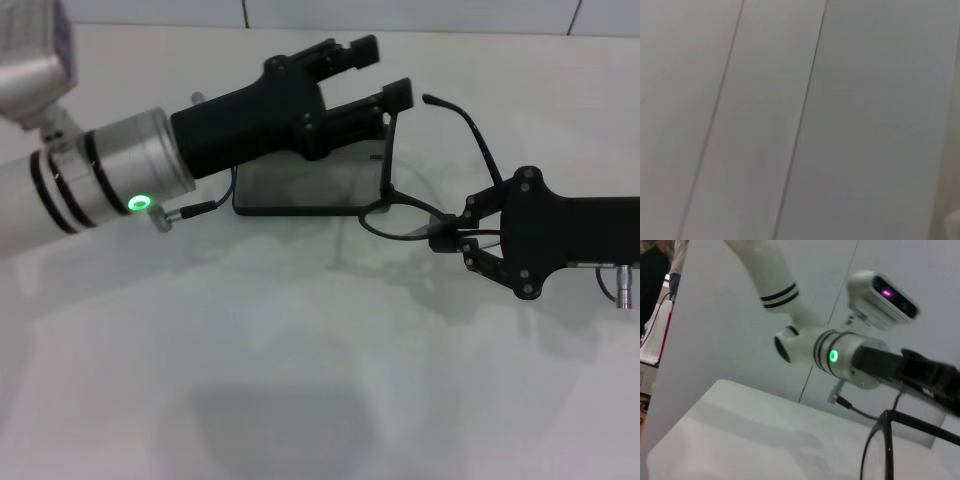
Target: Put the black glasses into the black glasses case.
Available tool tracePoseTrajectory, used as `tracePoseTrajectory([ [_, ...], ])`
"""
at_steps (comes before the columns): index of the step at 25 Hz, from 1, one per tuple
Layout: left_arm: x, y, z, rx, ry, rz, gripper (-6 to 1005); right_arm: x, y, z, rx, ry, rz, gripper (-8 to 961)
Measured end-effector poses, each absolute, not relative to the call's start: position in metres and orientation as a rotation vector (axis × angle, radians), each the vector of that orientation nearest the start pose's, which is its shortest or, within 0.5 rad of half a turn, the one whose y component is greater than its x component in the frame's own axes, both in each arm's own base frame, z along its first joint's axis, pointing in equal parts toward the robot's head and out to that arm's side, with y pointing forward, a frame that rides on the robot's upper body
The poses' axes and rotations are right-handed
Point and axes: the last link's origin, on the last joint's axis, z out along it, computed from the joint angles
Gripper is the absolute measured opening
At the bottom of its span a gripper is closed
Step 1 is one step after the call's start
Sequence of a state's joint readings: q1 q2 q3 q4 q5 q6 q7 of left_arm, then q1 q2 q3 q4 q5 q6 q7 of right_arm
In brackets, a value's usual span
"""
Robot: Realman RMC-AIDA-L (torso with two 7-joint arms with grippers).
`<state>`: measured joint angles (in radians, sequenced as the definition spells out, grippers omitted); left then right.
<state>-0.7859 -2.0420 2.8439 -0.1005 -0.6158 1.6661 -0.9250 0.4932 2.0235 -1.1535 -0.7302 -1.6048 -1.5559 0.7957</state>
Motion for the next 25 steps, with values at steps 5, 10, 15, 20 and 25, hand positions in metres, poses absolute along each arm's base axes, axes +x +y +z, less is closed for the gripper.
tracePoseTrajectory([
  [5,-0.181,0.357,-0.034,-2.653,-0.501,-1.264,722,0.215,0.322,-0.01,-2.683,-0.571,0.744,112],
  [10,-0.173,0.355,-0.044,-2.743,-0.492,-1.218,719,0.216,0.32,-0.009,-2.651,-0.623,0.755,112],
  [15,-0.165,0.354,-0.056,-2.838,-0.492,-1.152,717,0.216,0.319,-0.009,-2.644,-0.643,0.753,112],
  [20,-0.163,0.356,-0.054,-2.811,-0.501,-1.178,716,0.219,0.317,-0.009,-2.636,-0.651,0.747,113],
  [25,-0.173,0.359,-0.044,-2.729,-0.535,-1.209,717,0.23,0.294,0.007,-2.539,-0.754,0.842,113],
])
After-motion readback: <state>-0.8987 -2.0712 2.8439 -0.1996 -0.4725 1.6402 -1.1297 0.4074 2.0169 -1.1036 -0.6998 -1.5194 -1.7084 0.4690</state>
